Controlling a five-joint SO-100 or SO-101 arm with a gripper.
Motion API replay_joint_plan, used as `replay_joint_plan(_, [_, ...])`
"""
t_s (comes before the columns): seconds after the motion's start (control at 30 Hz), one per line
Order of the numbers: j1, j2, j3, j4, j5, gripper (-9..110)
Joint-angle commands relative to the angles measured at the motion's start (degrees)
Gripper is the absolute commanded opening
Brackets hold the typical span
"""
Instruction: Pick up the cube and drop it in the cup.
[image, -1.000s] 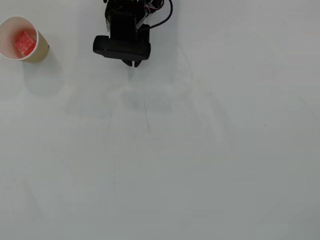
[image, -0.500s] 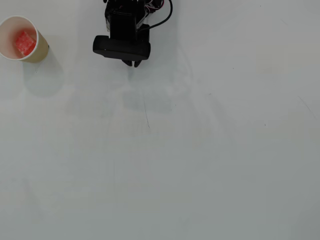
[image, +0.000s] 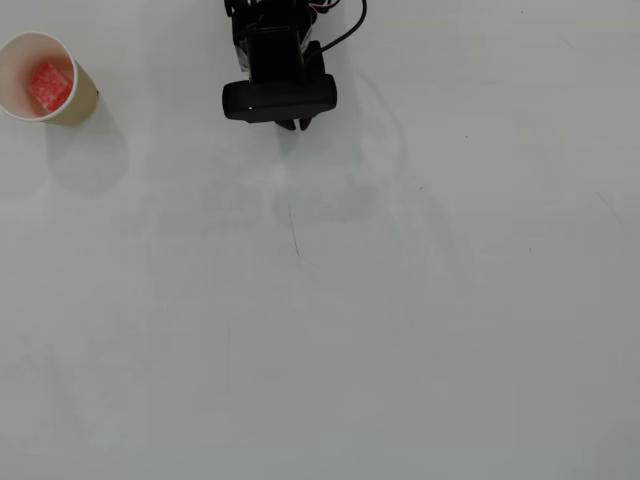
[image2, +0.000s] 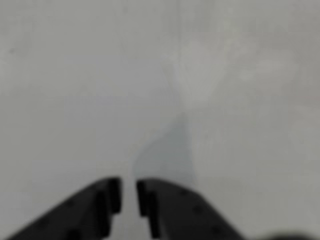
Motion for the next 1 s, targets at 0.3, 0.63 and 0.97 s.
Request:
replay_joint_plan(0.3, [0.18,1.49,1.85,0.0,0.53,0])
replay_joint_plan(0.63, [0.62,1.49,1.85,-0.09,0.53,0])
replay_joint_plan(0.97, [0.62,1.49,1.85,-0.09,0.53,0])
